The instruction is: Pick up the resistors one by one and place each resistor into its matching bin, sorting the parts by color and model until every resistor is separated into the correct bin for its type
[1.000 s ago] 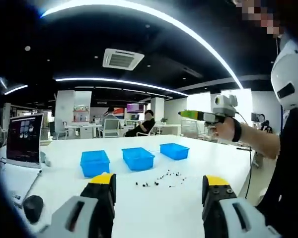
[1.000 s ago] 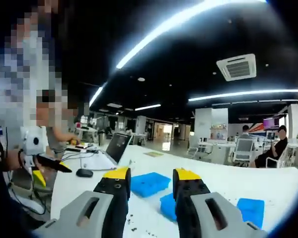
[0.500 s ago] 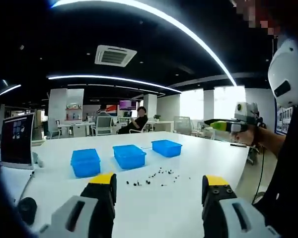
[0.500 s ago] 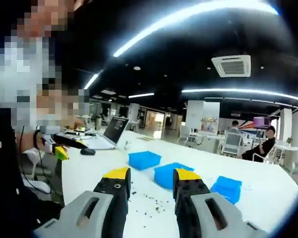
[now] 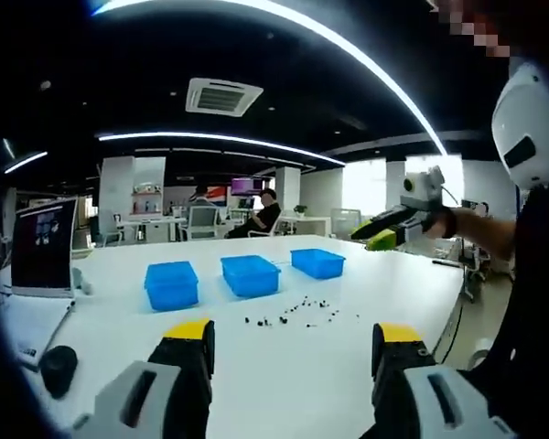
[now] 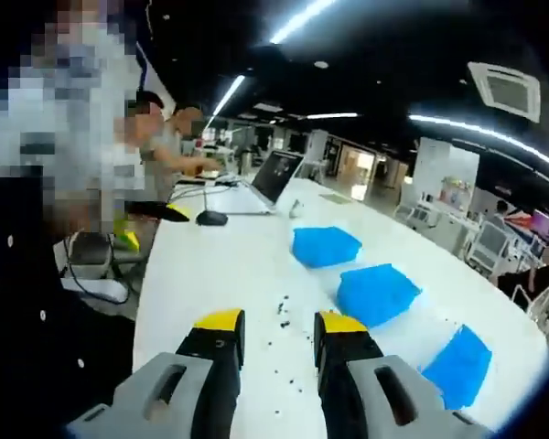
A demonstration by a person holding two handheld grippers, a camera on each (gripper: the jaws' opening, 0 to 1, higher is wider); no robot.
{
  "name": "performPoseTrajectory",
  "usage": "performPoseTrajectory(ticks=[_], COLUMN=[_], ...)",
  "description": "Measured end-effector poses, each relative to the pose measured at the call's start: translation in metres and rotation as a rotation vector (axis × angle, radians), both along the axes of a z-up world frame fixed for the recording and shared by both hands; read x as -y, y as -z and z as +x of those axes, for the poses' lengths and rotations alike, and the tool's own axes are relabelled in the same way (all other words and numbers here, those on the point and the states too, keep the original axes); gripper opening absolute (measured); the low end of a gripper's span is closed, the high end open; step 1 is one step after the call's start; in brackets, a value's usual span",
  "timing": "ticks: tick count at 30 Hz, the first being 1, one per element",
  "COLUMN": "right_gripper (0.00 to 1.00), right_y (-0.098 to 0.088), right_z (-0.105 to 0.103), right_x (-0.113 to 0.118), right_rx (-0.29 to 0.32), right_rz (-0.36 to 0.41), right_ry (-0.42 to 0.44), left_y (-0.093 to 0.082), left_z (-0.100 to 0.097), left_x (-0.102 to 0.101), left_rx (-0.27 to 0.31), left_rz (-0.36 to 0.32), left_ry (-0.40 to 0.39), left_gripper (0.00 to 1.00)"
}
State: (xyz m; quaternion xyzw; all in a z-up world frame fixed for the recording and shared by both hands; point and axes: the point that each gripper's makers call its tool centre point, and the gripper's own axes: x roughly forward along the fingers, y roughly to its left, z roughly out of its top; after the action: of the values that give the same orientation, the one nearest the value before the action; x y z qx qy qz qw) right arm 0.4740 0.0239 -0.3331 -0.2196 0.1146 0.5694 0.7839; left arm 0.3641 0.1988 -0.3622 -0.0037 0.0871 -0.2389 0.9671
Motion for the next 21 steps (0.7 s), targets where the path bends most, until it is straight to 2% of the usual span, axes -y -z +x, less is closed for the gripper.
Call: performPoseTrajectory(ticks=[8,10,14,15,16,17,19,21], right_gripper=[0.31,0.31,0.31,0.31,0.32,0.31,0.31,0.30], right_y=[0.019,0.025,0.030,0.044,0.047,0.055,0.062,0.068], right_z=[0.024,0.027,0.027,0.034,0.034,0.038,0.036,0.037], right_x=[-0.042,-0.054,-0.060,-0.069,-0.071,-0.075,-0.080,-0.081], right_rx=[0.034,0.070,0.093,0.197,0.218,0.238,0.257,0.264], right_rz=[-0.228,-0.287,-0.329,-0.463,-0.488,-0.546,-0.587,-0.622], right_ry=[-0.214,-0.301,-0.366,-0.500,-0.530,-0.571,-0.648,-0.689], left_y=[0.006,0.008,0.010,0.012,0.013,0.014,0.015,0.016], left_z=[-0.005,-0.006,-0.006,-0.007,-0.007,-0.007,-0.007,-0.007], left_x=[-0.013,-0.016,-0.017,-0.019,-0.020,-0.020,-0.019,-0.019], left_rx=[-0.011,-0.015,-0.020,-0.028,-0.030,-0.033,-0.036,-0.039], left_rz=[-0.010,-0.012,-0.011,-0.011,-0.012,-0.013,-0.011,-0.010], left_ry=[-0.032,-0.038,-0.040,-0.044,-0.044,-0.044,-0.042,-0.041], left_gripper=[0.70,0.70,0.70,0.70,0.70,0.70,0.70,0.70])
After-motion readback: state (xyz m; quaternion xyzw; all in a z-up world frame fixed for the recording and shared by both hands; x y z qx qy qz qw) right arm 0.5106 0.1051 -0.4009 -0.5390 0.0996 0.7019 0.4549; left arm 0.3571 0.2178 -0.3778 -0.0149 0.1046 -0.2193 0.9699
